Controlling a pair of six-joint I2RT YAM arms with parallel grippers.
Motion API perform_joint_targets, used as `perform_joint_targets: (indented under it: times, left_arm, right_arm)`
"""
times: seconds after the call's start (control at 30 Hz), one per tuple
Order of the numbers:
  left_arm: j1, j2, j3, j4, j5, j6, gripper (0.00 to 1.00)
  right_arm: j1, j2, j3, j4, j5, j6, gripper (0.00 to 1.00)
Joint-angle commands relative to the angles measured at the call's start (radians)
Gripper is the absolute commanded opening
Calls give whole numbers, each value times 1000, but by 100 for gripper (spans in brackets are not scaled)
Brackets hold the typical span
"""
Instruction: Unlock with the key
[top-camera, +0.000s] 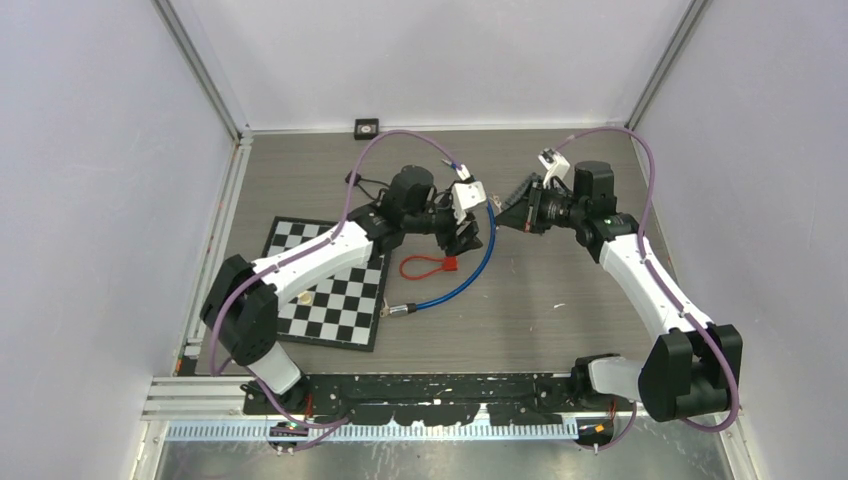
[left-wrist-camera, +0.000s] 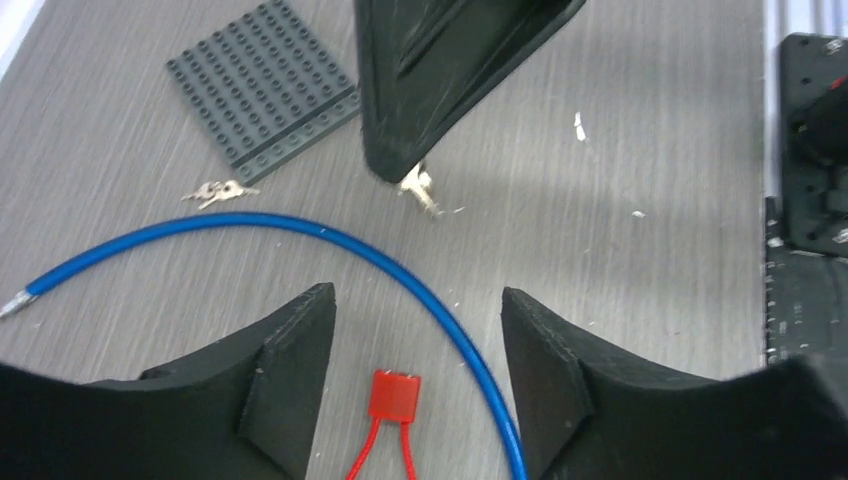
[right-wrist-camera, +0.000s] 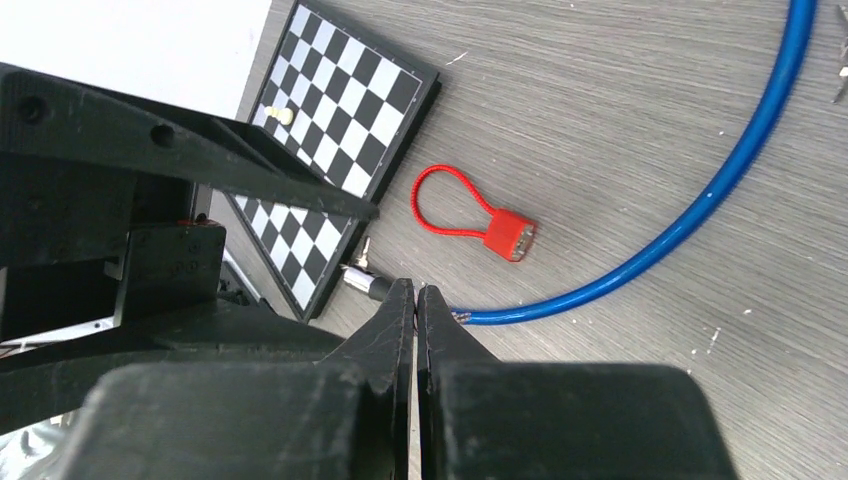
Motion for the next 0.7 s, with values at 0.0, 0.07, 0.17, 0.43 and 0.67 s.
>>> perform_joint_targets:
  times: [0.0,0.07,0.17,0.43,0.67]
  left_arm:
    - [-9,41,89,-85,94,-97,60]
    - [-11,56,108,-92,125,-114,56]
    - [-20,82,134,-115,146,-124,54]
    - [1,114,150,-84,255,-243,50]
    - [49,135,130,0,449,-465,46]
  right_arm:
    - [10,-4,44,45,-15,39,0]
    - [10,-4,38,53,-20,47,1]
    - [10,-10,19,86,-35,64,0]
    - [10,-43,-51,193,-135,66,1]
    - [9,-74,-108,279,-239,36,0]
